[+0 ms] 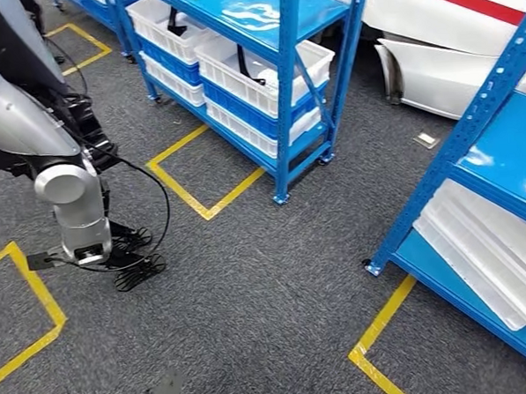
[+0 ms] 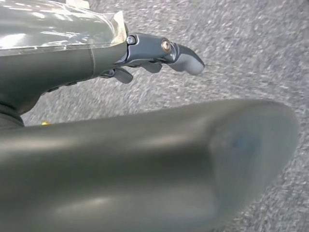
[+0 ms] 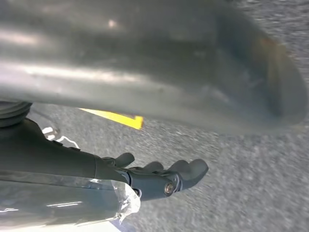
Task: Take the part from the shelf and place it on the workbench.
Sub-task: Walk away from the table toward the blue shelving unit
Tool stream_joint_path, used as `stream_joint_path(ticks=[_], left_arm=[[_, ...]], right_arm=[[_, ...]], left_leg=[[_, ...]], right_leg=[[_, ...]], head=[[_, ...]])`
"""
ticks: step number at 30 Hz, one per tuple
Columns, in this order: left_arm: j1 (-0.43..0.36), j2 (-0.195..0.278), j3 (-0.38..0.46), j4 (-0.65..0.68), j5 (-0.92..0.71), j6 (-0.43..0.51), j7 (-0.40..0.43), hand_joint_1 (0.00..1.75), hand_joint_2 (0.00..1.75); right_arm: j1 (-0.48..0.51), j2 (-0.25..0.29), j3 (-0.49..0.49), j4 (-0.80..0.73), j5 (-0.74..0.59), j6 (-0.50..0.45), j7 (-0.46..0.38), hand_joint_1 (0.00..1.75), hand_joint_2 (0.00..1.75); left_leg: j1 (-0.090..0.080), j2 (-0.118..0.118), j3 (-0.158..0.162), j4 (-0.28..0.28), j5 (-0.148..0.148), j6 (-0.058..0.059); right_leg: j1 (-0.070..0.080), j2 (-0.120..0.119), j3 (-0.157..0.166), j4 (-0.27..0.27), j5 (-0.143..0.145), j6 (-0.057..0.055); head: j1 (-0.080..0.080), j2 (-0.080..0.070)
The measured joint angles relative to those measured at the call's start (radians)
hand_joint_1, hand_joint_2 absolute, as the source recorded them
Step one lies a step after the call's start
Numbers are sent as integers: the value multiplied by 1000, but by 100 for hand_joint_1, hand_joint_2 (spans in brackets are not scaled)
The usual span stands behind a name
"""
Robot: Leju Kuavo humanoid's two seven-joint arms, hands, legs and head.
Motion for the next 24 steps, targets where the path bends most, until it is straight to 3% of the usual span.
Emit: stream_joint_path(ticks=[2,4,5,6,7,9,11,13,15,16,18,20,21,22,24], left_arm=[[1,-1,1,0,0,0,-1,0,0],[5,-1,2,0,0,0,-1,0,0],[5,-1,2,0,0,0,-1,0,0],[4,-1,3,0,0,0,-1,0,0],[4,-1,4,0,0,0,-1,0,0],[3,-1,5,0,0,0,-2,0,0],[3,0,7,0,0,0,-3,0,0],[1,0,8,0,0,0,-4,0,0],[-4,-1,9,0,0,0,-5,0,0],[-5,-1,9,0,0,0,-6,0,0],[-1,-1,9,0,0,0,-8,0,0],[4,-1,10,0,0,0,-8,0,0],[5,-1,10,0,0,0,-8,0,0],[5,0,10,0,0,0,-9,0,0],[3,0,11,0,0,-1,-10,0,0]], right_arm=[[-5,0,1,0,0,1,0,0,0],[-10,0,2,0,1,1,0,0,0],[-9,-1,2,0,1,2,0,0,0],[-8,-1,2,0,2,2,0,0,0],[-6,-2,2,0,2,2,0,0,0],[-6,-3,2,0,4,2,0,0,0],[-10,-3,3,0,5,4,-1,0,0],[-12,-3,4,0,5,4,-1,0,0],[-10,-4,5,0,5,4,-1,0,0],[-11,-4,5,0,5,4,-1,0,0],[-13,-4,6,0,5,4,-1,0,0],[-13,-4,6,0,5,4,-1,0,0],[-12,-4,6,0,5,4,-1,0,0],[-11,-4,6,0,5,4,-1,0,0],[-10,-3,6,0,5,4,-1,0,0]], left_leg=[[3,30,9,-8,0,5],[4,62,12,-8,-5,5],[6,76,14,-8,-8,4],[8,87,18,-8,-12,1],[11,97,24,-8,-17,-4],[12,116,38,-7,-29,-18],[5,134,48,-7,-39,-32],[3,153,56,-10,-45,-40],[7,138,58,4,-65,-49],[8,119,45,39,-89,-52],[8,82,-15,169,-151,-51],[7,71,-77,279,-179,-46],[6,69,-88,284,-162,-42],[5,65,-81,250,-128,-36],[3,35,-40,122,-46,-21]], right_leg=[[0,-64,-44,90,-52,11],[-7,-84,-110,217,-100,23],[-11,-88,-129,248,-101,29],[-15,-92,-127,242,-83,35],[-18,-99,-105,195,-48,39],[-15,-144,-39,59,17,43],[-7,-180,-9,-11,35,29],[-4,-169,-11,-13,28,8],[-6,-149,-9,-16,27,-7],[-7,-139,-7,-18,27,-15],[-7,-116,-5,-18,26,-27],[-4,-86,-2,-18,25,-32],[-2,-71,1,-18,24,-32],[-1,-55,5,-18,23,-32],[1,-26,11,-18,20,-29]], head=[[4,0],[5,0],[4,0],[4,0],[4,0],[6,0],[6,0],[5,0],[3,0],[2,0],[1,0],[0,0],[0,0],[0,0],[1,0]])
